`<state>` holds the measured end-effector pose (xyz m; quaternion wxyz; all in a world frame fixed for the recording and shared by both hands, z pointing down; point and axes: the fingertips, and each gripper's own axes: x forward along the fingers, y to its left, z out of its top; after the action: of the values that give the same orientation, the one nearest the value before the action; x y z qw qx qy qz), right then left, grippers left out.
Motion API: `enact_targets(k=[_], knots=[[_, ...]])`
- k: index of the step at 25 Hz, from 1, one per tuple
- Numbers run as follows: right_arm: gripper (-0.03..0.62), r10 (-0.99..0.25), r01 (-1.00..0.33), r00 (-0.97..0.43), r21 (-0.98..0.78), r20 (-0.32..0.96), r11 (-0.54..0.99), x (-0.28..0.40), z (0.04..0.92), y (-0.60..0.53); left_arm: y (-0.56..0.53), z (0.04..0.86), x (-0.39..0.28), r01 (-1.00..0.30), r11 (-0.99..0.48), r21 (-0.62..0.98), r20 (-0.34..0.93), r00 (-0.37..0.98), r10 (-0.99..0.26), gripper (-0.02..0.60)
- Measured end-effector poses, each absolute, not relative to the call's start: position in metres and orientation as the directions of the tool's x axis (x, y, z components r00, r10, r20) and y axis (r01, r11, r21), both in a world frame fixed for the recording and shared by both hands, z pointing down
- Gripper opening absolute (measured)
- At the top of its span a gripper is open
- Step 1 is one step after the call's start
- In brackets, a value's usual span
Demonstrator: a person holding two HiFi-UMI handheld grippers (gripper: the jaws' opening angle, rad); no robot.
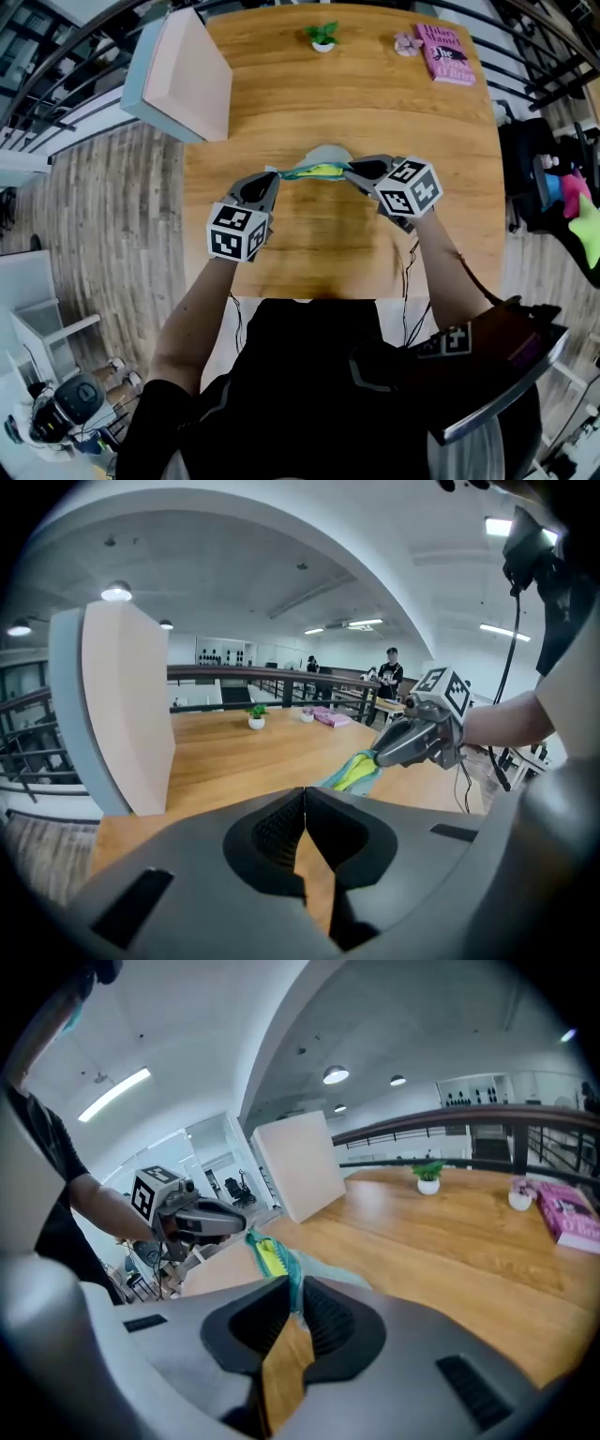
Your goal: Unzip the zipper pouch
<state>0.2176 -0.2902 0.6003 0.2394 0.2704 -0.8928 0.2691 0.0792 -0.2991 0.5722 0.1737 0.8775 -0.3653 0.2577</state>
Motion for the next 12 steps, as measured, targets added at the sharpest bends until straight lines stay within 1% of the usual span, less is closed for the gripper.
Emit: enact_targets(k=[6,9,12], knots=[[0.054,-0.216,-0.568,-0.762,-0.470,0.610,0.676,0.212,0.664,-0.251,-0.272,0.641,0.075,-0.739,-0.651,0.174,0.691,0.562,-0.454,0.029],[0.054,-0.175,-0.560,-0.750,-0.473,0.638,0.680,0.208,0.682,-0.238,-0.258,0.660,0.071,-0.741,-0.645,0.188,0.724,0.548,-0.419,0.029],[0.054,-0.138,-0.561,-0.754,-0.521,0.642,0.643,0.206,0.695,-0.230,-0.246,0.680,0.068,-0.753,-0.629,0.195,0.757,0.523,-0.391,0.029]])
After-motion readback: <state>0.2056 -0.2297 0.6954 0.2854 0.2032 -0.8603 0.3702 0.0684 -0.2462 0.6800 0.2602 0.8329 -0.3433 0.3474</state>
